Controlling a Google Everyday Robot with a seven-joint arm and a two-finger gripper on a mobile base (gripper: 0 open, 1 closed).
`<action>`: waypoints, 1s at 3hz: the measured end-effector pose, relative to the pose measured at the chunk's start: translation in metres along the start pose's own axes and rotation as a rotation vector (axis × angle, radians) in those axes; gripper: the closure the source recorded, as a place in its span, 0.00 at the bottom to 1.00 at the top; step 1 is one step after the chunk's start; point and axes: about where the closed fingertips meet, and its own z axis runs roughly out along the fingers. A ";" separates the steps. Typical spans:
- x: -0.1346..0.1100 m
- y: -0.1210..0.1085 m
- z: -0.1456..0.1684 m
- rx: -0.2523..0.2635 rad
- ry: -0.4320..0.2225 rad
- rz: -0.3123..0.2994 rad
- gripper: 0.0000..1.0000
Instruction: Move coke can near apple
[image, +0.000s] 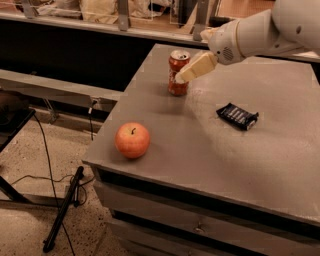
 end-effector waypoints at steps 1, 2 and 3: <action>0.009 -0.009 0.030 -0.023 -0.087 0.101 0.00; 0.012 -0.009 0.036 -0.030 -0.099 0.118 0.00; 0.011 -0.008 0.039 -0.035 -0.099 0.117 0.15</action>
Offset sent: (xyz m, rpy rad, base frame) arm 0.0217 0.0121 -0.0204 0.1270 0.0453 -0.0123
